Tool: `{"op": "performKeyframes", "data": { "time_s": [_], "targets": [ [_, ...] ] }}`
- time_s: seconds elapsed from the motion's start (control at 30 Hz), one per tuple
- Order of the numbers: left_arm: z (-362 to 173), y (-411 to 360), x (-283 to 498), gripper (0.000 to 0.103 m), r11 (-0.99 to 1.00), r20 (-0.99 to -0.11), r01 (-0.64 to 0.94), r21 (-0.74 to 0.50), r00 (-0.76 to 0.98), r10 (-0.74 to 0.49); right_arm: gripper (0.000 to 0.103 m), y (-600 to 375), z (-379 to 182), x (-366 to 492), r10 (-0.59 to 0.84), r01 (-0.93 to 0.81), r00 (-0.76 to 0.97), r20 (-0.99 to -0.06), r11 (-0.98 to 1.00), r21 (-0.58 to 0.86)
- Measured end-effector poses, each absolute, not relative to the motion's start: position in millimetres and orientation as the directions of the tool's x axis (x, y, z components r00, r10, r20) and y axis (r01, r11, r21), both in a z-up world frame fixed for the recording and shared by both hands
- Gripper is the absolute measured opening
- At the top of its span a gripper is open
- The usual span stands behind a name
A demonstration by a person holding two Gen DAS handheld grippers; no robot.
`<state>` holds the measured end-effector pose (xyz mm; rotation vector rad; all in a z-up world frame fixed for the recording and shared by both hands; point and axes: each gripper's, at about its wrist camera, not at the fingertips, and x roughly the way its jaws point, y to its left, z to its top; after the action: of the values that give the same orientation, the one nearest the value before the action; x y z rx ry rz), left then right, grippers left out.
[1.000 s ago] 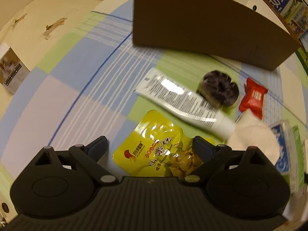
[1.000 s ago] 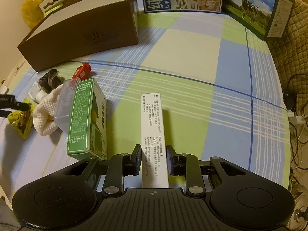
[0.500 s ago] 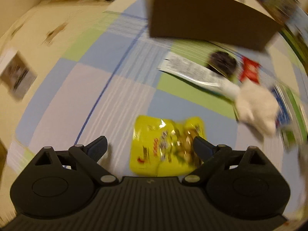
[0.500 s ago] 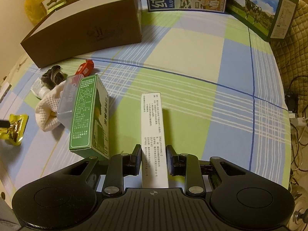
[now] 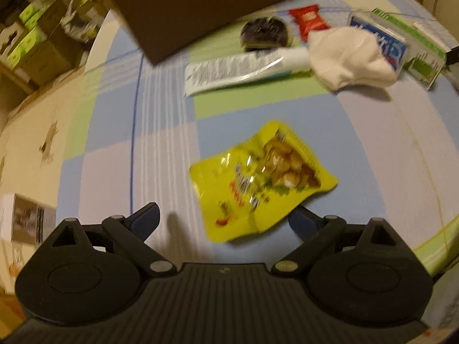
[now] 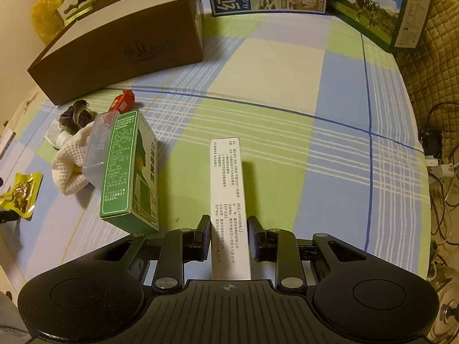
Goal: Organize objects
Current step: 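Grasp the yellow snack bag with the left tool while the right tool holds the medicine box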
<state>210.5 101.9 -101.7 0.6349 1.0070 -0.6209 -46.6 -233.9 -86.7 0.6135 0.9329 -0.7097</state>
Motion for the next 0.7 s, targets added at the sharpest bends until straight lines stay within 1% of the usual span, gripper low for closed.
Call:
{"op": "performKeyframes", "data": {
  "time_s": [0.27, 0.33, 0.47, 0.6, 0.63, 0.7],
  "targets": [
    [-106, 77, 225, 0.096, 0.476, -0.889, 0.852, 0.217, 0.374, -0.265, 0.024, -231, -86, -49, -0.281, 0.783, 0.395, -0.875, 0.601, 0.161],
    [-107, 72, 231, 0.096, 0.451, -0.896, 0.872, 0.190, 0.342, -0.284, 0.024, -230, -86, -51, -0.285, 0.790, 0.391, -0.875, 0.592, 0.160],
    [-109, 69, 240, 0.095, 0.464, -0.913, 0.879, 0.115, 0.277, -0.299, 0.024, -228, -86, -56, -0.294, 0.807, 0.383, -0.876, 0.568, 0.162],
    [-112, 71, 244, 0.088, 0.515, -0.924, 0.857, 0.016, 0.210, -0.321, 0.024, -226, -85, -61, -0.302, 0.820, 0.379, -0.875, 0.547, 0.167],
    [-112, 71, 242, 0.087, 0.528, -0.921, 0.849, 0.012, 0.215, -0.325, 0.024, -226, -85, -62, -0.304, 0.823, 0.378, -0.874, 0.543, 0.167],
    [-111, 70, 238, 0.081, 0.531, -0.916, 0.847, 0.012, 0.223, -0.335, 0.024, -226, -85, -61, -0.305, 0.826, 0.376, -0.875, 0.539, 0.166]
  ]
}}
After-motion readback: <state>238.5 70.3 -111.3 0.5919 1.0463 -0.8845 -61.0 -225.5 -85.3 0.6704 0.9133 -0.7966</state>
